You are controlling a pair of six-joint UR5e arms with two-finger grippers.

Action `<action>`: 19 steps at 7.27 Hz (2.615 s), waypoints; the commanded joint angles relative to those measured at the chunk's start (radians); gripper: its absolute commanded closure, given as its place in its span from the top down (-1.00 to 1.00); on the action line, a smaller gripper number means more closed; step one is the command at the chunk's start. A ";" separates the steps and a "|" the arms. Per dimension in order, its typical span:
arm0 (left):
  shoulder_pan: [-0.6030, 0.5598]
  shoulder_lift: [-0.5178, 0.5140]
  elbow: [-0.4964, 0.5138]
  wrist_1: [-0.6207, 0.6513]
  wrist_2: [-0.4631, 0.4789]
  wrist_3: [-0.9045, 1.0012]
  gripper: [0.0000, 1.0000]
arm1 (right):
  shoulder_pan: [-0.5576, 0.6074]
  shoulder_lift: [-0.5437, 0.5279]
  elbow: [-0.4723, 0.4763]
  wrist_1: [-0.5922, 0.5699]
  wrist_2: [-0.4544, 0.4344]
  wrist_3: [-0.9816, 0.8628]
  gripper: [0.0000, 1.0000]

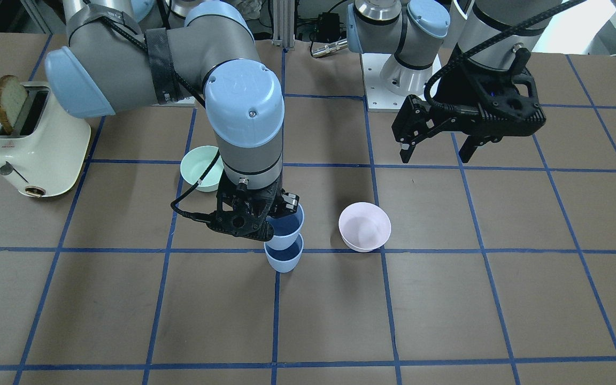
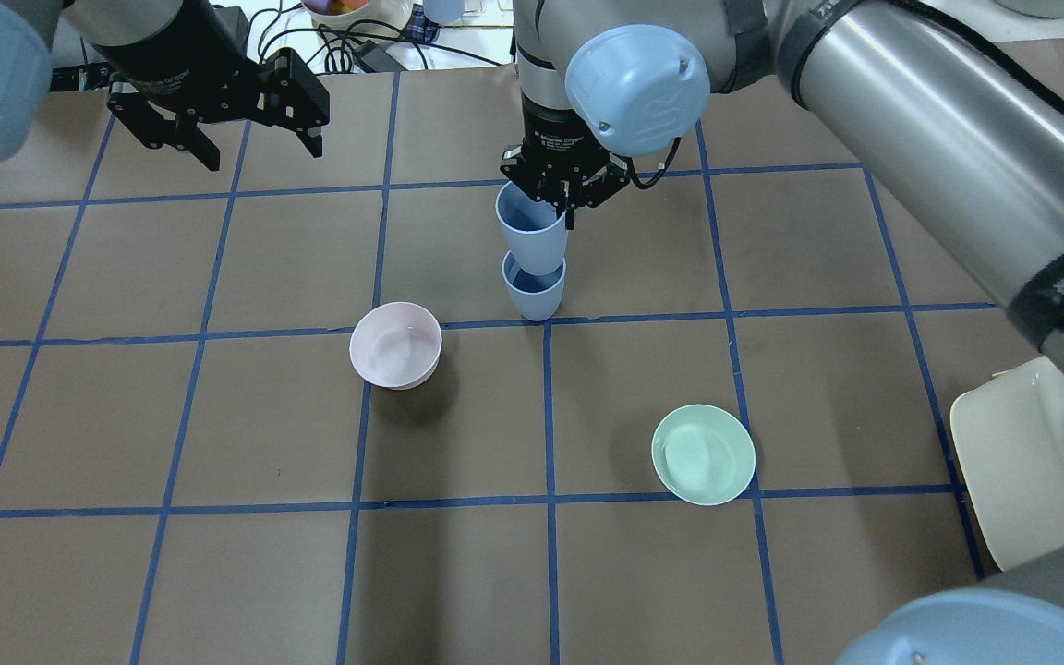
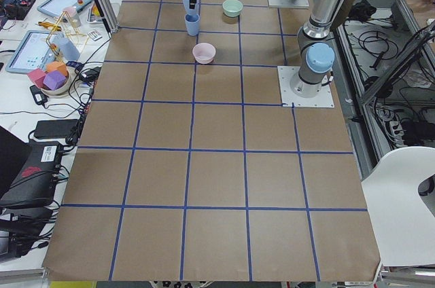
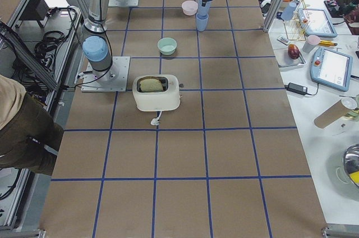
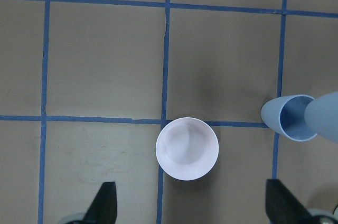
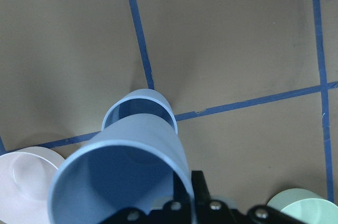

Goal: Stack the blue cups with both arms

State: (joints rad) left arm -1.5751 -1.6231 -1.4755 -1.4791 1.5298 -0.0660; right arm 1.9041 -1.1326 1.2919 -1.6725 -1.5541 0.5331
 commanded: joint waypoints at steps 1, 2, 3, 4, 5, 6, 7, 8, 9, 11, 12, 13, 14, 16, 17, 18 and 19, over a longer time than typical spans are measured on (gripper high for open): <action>0.000 0.003 -0.006 0.000 0.000 0.000 1.00 | 0.004 0.002 0.024 -0.047 0.002 0.008 -1.00; 0.000 0.005 -0.008 0.000 0.000 0.000 1.00 | 0.006 0.004 0.024 -0.047 0.003 0.021 -1.00; 0.001 0.006 -0.008 0.000 0.000 0.000 1.00 | 0.006 0.005 0.029 -0.046 0.002 0.022 -1.00; 0.000 0.008 -0.008 0.000 0.000 0.000 1.00 | 0.006 0.005 0.041 -0.047 0.003 0.022 -1.00; 0.000 0.008 -0.008 0.000 0.000 0.000 1.00 | 0.006 0.005 0.052 -0.049 0.002 0.022 -1.00; 0.000 0.008 -0.008 0.000 0.000 0.000 1.00 | 0.006 0.007 0.050 -0.052 0.003 0.022 -1.00; 0.000 0.008 -0.008 0.000 0.001 0.000 1.00 | 0.007 0.008 0.052 -0.088 0.003 0.025 -1.00; 0.000 0.008 -0.008 0.000 0.001 0.000 1.00 | 0.006 0.010 0.052 -0.101 0.008 0.027 -0.86; 0.000 0.008 -0.008 0.000 0.001 0.000 1.00 | 0.007 0.014 0.052 -0.101 0.009 0.025 -0.50; 0.000 0.008 -0.008 -0.001 0.001 0.000 1.00 | 0.006 0.019 0.055 -0.098 0.002 0.025 -0.01; 0.000 0.008 -0.008 0.000 0.001 0.000 1.00 | 0.006 0.016 0.049 -0.101 -0.003 0.012 0.17; -0.002 0.008 -0.008 0.000 0.000 0.000 1.00 | -0.020 0.013 0.034 -0.098 -0.032 -0.027 0.33; -0.002 0.009 -0.008 -0.001 0.001 0.000 1.00 | -0.071 0.005 0.009 -0.089 -0.100 -0.189 0.64; 0.001 0.009 -0.008 0.000 0.001 0.000 1.00 | -0.253 -0.077 0.001 -0.014 -0.116 -0.498 1.00; 0.001 0.009 -0.008 0.000 -0.002 0.000 1.00 | -0.329 -0.123 0.001 0.043 -0.112 -0.577 1.00; -0.002 0.009 -0.008 0.000 0.000 0.000 1.00 | -0.347 -0.195 0.024 0.107 -0.113 -0.669 1.00; -0.003 0.009 -0.008 0.000 -0.002 0.000 1.00 | -0.349 -0.267 0.070 0.105 -0.109 -0.694 1.00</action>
State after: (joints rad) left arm -1.5762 -1.6138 -1.4834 -1.4788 1.5289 -0.0660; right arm 1.5780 -1.3116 1.3193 -1.5964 -1.6660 -0.0914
